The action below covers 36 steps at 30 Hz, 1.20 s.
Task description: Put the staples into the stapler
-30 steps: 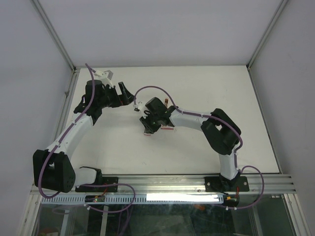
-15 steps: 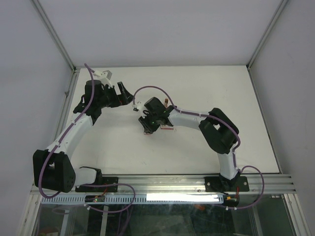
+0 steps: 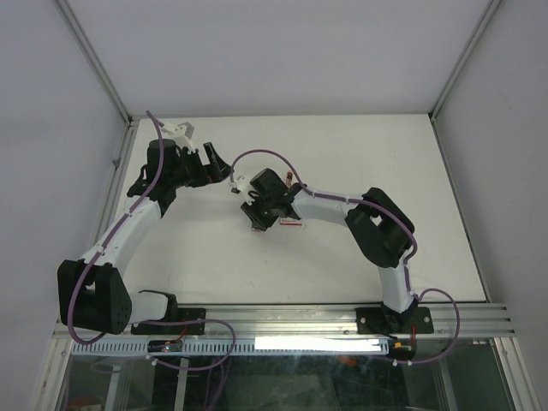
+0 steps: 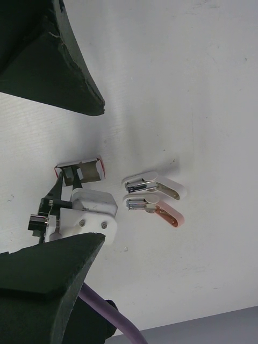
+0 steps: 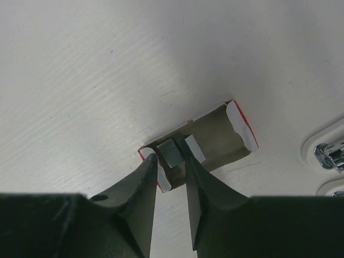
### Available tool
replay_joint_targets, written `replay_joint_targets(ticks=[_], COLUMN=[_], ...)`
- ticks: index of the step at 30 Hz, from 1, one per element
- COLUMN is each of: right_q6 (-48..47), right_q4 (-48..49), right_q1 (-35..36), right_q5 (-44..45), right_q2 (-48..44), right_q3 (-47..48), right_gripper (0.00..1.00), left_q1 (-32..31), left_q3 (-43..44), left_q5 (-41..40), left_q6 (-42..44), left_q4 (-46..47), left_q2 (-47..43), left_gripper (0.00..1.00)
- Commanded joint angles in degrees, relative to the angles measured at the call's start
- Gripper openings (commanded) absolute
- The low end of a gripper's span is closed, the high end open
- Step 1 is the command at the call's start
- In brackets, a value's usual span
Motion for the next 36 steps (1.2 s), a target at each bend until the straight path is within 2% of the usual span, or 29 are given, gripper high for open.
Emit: replay_joint_targets(ticks=[1,9,14,22,28,31,34,36], right_q6=[-6.5,-6.0,-2.2,3.8,2.6,2.5,3.4,4.6], right_q4=[1.1,2.1,1.1,2.0,0.4,0.2,-0.1,-0.8], right_q1=[2.6,3.3,3.6,3.5,3.5,3.6,3.6,3.8], right_q5=[1.2,0.5,1.9,1.2,1.6,1.4,2.3,4.0], right_q2=[1.2,0.1,-1.0,-5.0,-5.3,-4.8,-3.9,-3.3], right_q3=[2.2,1.3,2.2,0.0,1.6,2.7,4.3,5.6], right_gripper=[0.29,0.18,0.16,0.14,0.12,0.15,0.27,0.30], left_q1=[-0.8,-0.8,-0.9,-3.2,-3.2,-3.2,-3.1,-3.1], left_q3=[0.4,0.3,-0.5,-9.0,-4.2,-2.3,-1.5,-1.4], left_q5=[4.4,4.7,5.0,8.0,9.7,9.9,9.7,9.3], left_q6=[-0.2,-0.3,-2.6,-13.3,-9.8,-8.1,-6.7,-6.1], left_q4=[1.7,1.8,2.4,13.8,9.2,8.0,7.1,7.1], left_q2=[0.3,0.2,0.5,-0.1,0.3,0.8,1.8,2.3], left_gripper=[0.94,0.94,0.93,0.92,0.92,0.93,0.93,0.93])
